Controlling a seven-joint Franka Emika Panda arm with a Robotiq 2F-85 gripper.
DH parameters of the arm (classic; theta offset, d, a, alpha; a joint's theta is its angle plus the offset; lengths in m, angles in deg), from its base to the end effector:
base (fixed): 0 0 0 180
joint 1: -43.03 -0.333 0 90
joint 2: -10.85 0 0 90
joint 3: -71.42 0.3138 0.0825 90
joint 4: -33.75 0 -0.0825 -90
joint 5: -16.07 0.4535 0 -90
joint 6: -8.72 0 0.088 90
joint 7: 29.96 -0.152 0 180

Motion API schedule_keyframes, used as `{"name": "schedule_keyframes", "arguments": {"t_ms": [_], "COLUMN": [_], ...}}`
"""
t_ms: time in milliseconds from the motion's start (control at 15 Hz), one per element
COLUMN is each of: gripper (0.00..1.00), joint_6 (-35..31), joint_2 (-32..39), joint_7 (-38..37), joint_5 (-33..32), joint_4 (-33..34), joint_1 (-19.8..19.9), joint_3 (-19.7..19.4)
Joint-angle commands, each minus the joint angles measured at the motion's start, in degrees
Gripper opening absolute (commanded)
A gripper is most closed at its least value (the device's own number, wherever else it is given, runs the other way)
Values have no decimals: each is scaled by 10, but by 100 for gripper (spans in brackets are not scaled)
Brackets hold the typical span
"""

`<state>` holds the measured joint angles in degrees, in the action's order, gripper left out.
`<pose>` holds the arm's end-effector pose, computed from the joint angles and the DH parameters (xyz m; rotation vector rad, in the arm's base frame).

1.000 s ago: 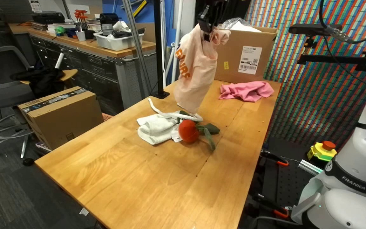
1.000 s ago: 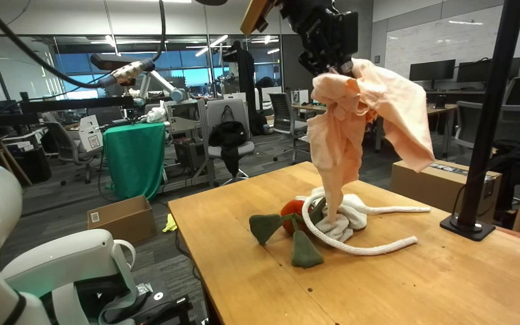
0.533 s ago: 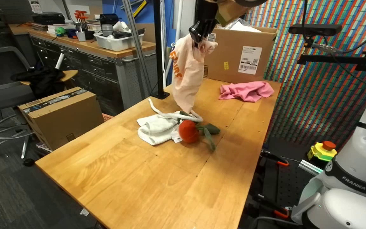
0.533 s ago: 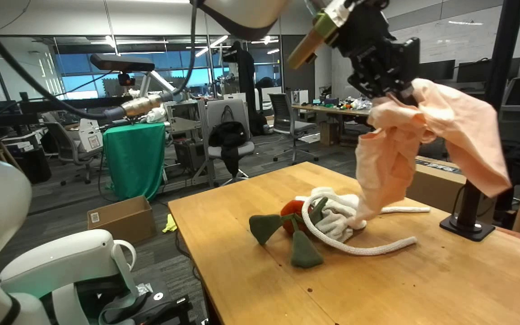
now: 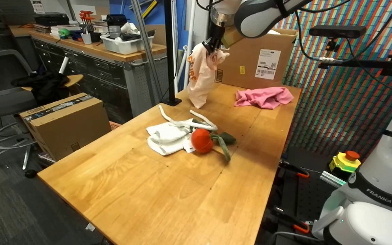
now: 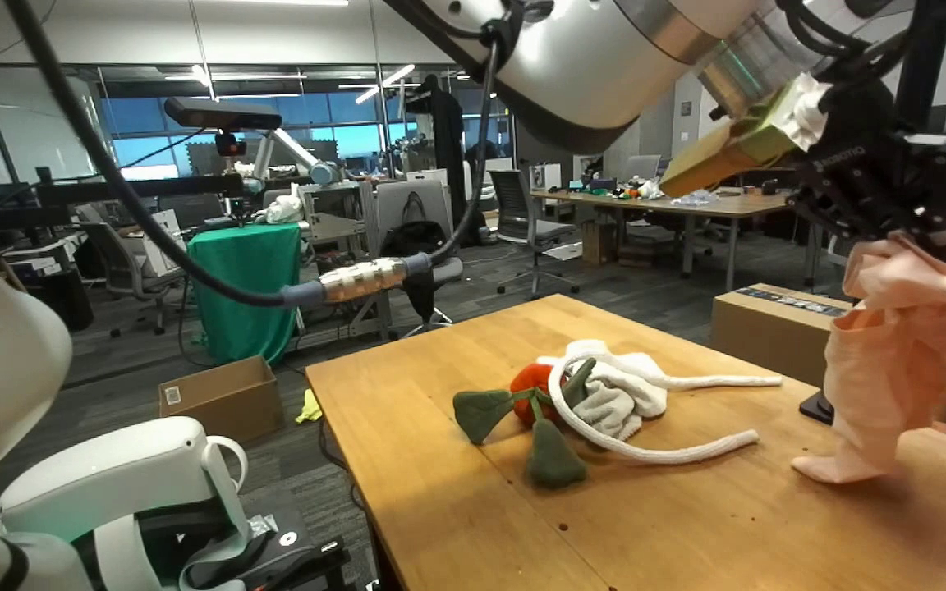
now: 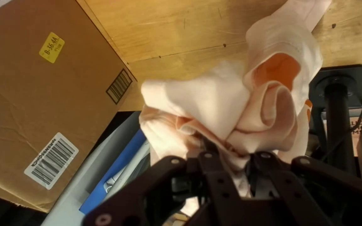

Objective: Separate the clothes, rope and plush toy on the table

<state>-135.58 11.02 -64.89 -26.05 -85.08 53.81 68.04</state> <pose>0.6437 -0.1743 0.4029 2.5552 -0.4435 0.6872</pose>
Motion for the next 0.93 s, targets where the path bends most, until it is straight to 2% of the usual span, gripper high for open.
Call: {"name": "schedule_keyframes", "arguments": {"t_ms": [0, 200, 267, 333, 467, 533, 867], "gripper": [8, 6, 24, 47, 50, 56, 94], "joint_6": [-43, -54, -52, -51, -32, -29, 48], "joint_2": [46, 69, 73, 74, 71, 67, 33], "joint_7": [-39, -33, -30, -12, 24, 49, 173], "joint_5": [-14, 0, 5, 19, 50, 73, 187], "joint_4": [38, 47, 49, 46, 38, 31, 11], "joint_1": [-14, -24, -27, -30, -37, -40, -63], "joint_3": [-22, -31, -32, -32, -26, -23, -12]}}
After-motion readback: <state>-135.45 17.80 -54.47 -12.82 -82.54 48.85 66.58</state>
